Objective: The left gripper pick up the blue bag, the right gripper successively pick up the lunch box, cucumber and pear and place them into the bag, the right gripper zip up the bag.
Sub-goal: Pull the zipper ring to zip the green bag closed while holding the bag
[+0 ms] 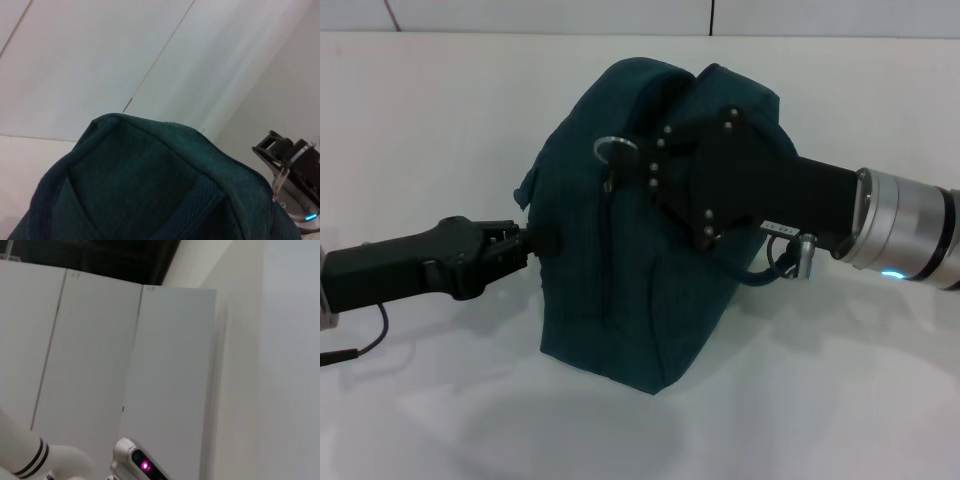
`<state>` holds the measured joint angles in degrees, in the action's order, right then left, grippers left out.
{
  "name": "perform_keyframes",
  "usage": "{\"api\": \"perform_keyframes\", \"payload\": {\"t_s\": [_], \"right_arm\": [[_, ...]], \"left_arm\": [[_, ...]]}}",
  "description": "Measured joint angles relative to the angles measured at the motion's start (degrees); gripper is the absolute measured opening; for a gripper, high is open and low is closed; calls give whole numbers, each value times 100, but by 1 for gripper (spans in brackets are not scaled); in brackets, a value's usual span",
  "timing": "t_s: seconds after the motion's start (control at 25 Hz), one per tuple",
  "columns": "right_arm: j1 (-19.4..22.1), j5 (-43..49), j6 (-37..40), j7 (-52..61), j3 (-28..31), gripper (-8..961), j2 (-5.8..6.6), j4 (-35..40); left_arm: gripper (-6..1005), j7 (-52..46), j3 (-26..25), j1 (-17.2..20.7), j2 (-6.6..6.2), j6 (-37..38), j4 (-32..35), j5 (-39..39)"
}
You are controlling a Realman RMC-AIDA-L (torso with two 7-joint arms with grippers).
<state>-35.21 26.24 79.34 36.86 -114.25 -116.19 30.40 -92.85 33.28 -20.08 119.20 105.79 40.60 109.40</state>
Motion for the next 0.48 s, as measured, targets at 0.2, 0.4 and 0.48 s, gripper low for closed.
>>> {"api": "perform_keyframes", "payload": {"t_s": [0.2, 0.4, 0.48], "right_arm": [[6, -37, -83, 396, 39, 3, 0, -60], [36, -203, -320, 658, 44, 3, 0, -72], [87, -315, -345, 703, 44, 3, 0, -83]], "left_arm": [[75, 31, 85, 0, 5, 2, -10, -1], [55, 106, 195, 29, 6, 29, -18, -8], [54, 109, 220, 36, 6, 62, -18, -17]]}}
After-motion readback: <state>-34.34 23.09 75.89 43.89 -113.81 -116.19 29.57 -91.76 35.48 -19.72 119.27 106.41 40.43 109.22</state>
